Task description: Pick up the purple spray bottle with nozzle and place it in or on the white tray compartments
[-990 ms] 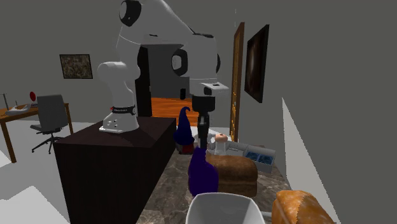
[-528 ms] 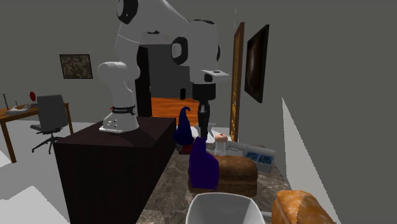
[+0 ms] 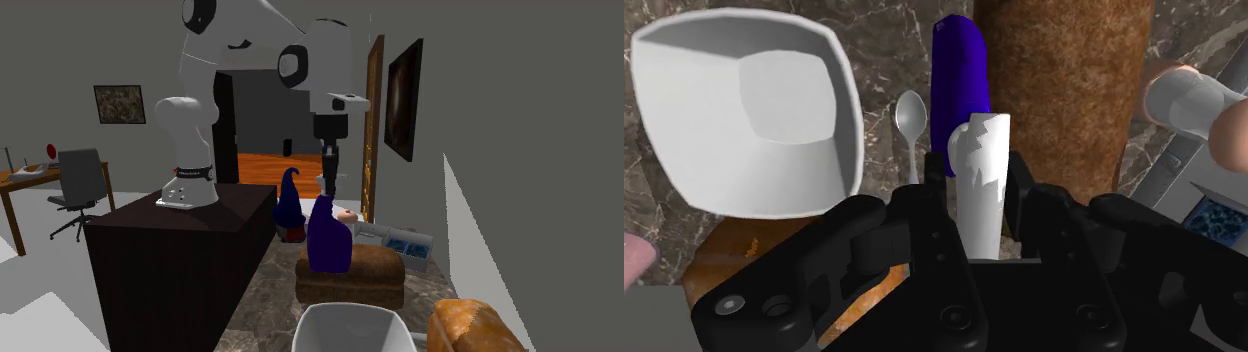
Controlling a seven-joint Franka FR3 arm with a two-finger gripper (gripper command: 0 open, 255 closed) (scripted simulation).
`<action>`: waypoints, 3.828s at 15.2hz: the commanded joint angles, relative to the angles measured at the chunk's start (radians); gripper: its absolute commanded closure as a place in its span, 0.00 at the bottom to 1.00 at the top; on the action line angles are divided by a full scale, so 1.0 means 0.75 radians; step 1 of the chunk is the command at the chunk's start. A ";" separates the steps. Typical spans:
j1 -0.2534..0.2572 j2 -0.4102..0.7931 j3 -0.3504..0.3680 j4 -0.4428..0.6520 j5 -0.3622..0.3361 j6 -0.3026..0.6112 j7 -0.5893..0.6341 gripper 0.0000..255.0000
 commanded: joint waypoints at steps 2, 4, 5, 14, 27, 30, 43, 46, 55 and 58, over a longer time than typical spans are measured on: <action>0.067 -0.019 0.018 0.005 -0.022 -0.018 0.099 1.00; 0.112 -0.037 0.030 0.002 -0.038 -0.029 0.164 1.00; 0.133 -0.044 0.037 0.003 -0.046 -0.036 0.197 1.00; 0.309 -0.056 0.107 0.084 -0.091 -0.119 0.474 1.00; 0.511 0.101 0.213 0.451 -0.103 -0.325 0.818 1.00; 0.547 0.171 0.236 0.589 -0.100 -0.392 0.888 1.00; 0.557 0.251 0.251 0.503 -0.081 -0.228 0.895 1.00; 0.555 0.272 0.254 0.480 -0.076 -0.185 0.892 1.00; 0.549 0.346 0.267 0.431 -0.057 -0.063 0.882 1.00; 0.547 0.374 0.272 0.420 -0.050 -0.024 0.878 1.00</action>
